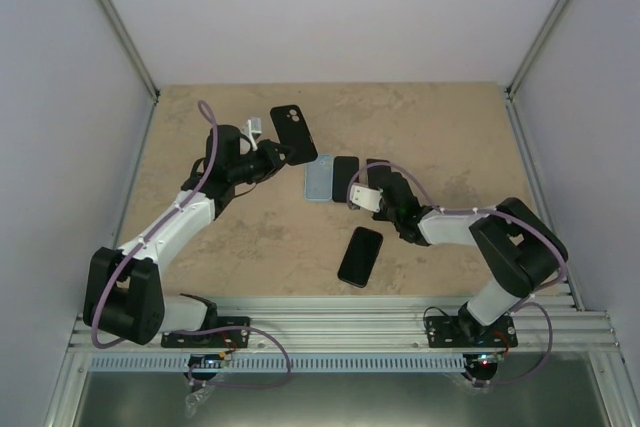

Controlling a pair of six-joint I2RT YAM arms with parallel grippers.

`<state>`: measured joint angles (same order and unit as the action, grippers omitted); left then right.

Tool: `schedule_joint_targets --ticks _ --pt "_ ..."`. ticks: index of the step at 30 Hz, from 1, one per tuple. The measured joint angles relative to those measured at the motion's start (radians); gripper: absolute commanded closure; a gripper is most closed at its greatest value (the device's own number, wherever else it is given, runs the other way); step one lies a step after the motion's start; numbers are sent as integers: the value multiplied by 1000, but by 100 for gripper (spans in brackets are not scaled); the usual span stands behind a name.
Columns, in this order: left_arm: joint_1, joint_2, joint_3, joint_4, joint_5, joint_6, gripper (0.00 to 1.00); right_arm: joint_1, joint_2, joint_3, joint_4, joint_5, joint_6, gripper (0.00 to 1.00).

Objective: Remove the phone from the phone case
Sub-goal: Place the phone at the center of the board.

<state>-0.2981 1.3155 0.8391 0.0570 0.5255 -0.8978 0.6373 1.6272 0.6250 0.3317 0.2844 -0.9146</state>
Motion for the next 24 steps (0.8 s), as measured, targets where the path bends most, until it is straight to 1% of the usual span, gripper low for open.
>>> schedule_joint_targets --ticks 16,24 --pt "1 0 0 -1 0 0 100 0 85 3 93 0 -2 73" --pt "9 0 0 -3 -1 4 100 -5 87 3 86 -12 -2 73"
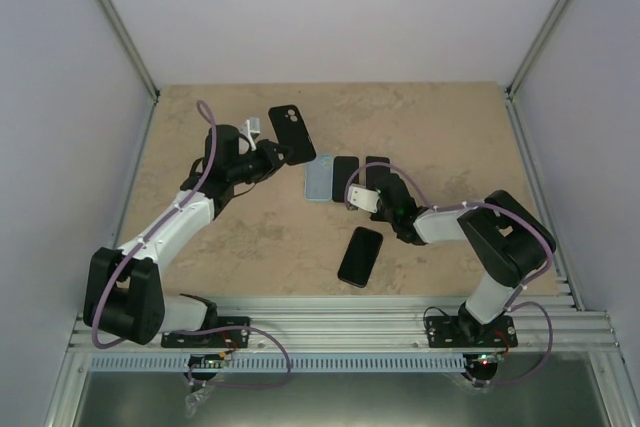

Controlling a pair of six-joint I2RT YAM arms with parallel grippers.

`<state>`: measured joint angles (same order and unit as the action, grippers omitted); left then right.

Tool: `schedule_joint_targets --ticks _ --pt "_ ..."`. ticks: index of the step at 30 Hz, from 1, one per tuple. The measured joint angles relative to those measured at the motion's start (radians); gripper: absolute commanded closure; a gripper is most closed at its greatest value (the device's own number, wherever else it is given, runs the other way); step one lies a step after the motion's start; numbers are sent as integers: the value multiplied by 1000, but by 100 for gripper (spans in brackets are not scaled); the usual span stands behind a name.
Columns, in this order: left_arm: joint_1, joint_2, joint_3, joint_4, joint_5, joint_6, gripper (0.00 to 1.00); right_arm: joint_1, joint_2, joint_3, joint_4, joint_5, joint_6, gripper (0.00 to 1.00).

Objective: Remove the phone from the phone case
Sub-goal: Place the phone at the center of the board.

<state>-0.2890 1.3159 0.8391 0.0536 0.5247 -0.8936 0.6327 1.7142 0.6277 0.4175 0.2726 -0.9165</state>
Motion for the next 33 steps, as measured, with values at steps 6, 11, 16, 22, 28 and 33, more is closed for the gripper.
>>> schedule_joint_targets --ticks 6,11,16,22,28,33 --pt "0 1 0 -19 -5 19 100 -3 0 0 -2 -8 -4 72" --pt "0 7 10 -41 -15 48 100 -10 0 0 -6 -19 -7 72" --pt "0 13 22 -59 -23 67 100 -20 3 -2 -17 -32 -6 64" --pt "0 21 23 -76 -28 72 100 -24 6 -4 -8 -34 -7 56" --pt "0 27 24 -78 -29 72 100 -25 -9 -5 -11 -42 1 42" --pt "0 27 24 -80 -30 80 100 -24 -51 -7 -74 -68 14 33"
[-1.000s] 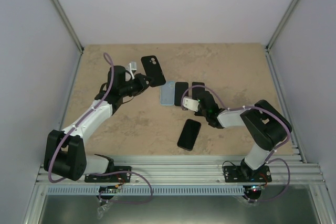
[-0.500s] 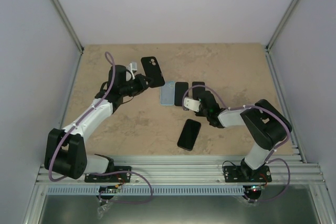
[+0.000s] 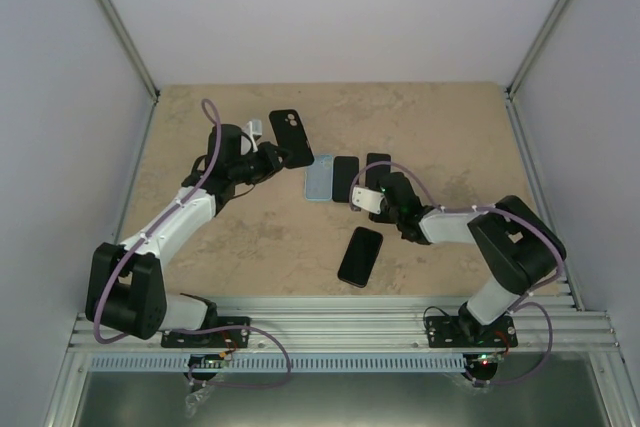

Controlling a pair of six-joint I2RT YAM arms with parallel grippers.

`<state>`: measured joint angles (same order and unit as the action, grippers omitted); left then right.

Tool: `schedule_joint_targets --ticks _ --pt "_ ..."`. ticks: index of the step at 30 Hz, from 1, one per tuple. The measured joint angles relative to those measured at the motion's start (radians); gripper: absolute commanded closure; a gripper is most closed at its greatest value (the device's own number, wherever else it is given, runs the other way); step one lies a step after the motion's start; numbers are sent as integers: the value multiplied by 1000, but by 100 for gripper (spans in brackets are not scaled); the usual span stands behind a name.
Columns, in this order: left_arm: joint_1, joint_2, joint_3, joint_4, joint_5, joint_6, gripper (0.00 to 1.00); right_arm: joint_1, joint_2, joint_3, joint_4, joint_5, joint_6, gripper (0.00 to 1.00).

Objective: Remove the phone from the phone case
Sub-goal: Place the phone at the center of the board, then place the phone case at the center of the board.

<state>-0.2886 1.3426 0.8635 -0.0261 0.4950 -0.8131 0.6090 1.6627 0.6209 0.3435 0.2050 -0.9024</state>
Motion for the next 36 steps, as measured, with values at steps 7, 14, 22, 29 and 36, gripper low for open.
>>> schedule_joint_targets --ticks 7,14,22,29,36 --pt "1 -1 10 -39 0 134 100 3 -92 -7 -108 -41 26 12" --pt "26 8 67 -146 55 344 100 3 -196 40 -246 -85 93 2" --pt "106 80 107 -238 174 482 100 -19 -313 157 -404 -151 212 2" --pt "167 185 116 -287 197 542 100 -52 -423 205 -515 -247 343 2" --pt "167 284 115 -306 196 555 100 -90 -460 208 -596 -326 413 2"
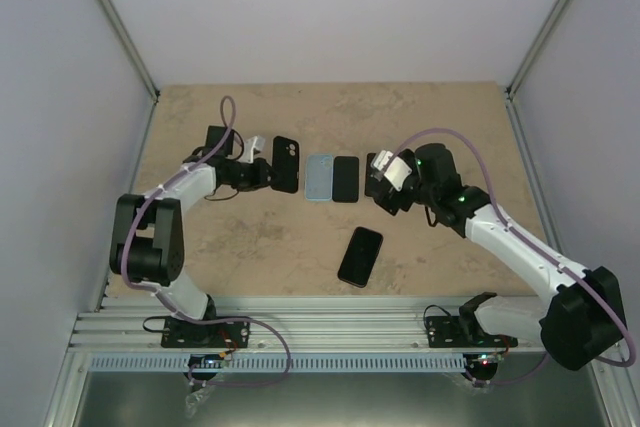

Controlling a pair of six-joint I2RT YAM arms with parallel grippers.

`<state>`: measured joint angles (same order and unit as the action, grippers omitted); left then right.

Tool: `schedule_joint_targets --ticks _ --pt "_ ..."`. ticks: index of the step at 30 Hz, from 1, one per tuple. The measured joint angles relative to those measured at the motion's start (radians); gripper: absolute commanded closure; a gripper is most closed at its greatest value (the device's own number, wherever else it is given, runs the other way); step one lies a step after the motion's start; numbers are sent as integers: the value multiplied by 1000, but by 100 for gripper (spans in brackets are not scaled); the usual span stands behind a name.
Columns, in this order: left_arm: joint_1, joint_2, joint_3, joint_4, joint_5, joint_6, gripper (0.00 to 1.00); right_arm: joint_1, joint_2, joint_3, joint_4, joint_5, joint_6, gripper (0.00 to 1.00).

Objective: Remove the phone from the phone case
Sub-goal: Place the phone case at the center of the board.

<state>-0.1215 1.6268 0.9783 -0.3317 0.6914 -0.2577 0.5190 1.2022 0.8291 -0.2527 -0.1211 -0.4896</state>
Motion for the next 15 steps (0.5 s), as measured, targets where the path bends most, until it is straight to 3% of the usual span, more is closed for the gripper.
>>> schedule_joint_targets --ticks 8,15 --pt "0 98 8 0 28 -4 99 -8 -24 -8 -86 -111 -51 3" --pt "0 132 13 -3 28 -5 78 -8 37 -18 -144 -145 -121 4"
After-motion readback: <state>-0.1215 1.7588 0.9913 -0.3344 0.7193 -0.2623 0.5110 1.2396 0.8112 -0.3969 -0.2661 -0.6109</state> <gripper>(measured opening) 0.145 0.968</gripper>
